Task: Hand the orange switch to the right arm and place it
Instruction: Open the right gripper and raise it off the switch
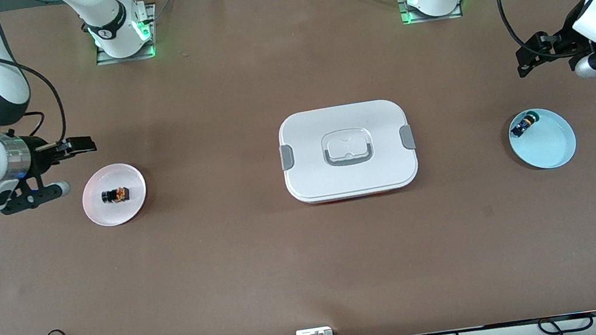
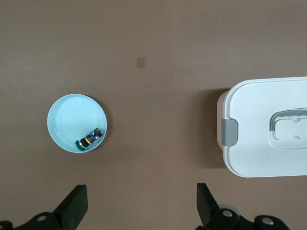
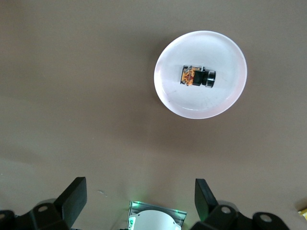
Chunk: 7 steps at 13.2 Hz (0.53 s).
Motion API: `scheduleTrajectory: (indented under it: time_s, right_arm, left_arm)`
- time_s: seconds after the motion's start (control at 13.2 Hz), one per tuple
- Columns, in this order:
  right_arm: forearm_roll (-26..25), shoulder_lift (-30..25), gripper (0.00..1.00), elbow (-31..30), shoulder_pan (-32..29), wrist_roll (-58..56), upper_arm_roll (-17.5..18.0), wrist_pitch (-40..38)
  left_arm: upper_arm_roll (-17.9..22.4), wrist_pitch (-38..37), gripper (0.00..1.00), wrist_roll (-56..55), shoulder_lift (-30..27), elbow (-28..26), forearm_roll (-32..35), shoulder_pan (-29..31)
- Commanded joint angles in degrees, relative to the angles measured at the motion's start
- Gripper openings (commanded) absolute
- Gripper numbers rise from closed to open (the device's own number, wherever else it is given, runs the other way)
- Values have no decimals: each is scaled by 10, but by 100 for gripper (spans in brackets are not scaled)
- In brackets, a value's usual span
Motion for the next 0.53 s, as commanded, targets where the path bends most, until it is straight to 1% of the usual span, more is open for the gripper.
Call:
scheduleTrajectory:
  time_s: [0.0,0.08,0.15,0.23,0.3,0.38,0.46]
  right_arm:
    - [-41,2,100,82,5,18,-1,-33]
    - [-52,3,100,101,2,14,-5,-26]
    - [-78,3,100,119,-3,15,-7,-15]
    - [-78,4,100,129,-11,22,-13,7]
    - [-20,5,100,139,-27,22,-19,4]
    - [38,5,100,141,-34,51,-25,-9]
    - [29,5,100,142,-31,76,-35,-7]
  left_arm:
    - [-2,-12,100,12,7,17,8,3]
    - [-2,-12,100,12,7,16,8,2]
    - [-2,-13,100,12,7,16,8,2]
    - [-2,-18,100,12,7,17,8,2]
    - [-2,-19,100,12,7,17,8,2]
    - [-2,-19,100,12,7,17,8,3]
    - [-2,-19,100,12,7,17,8,2]
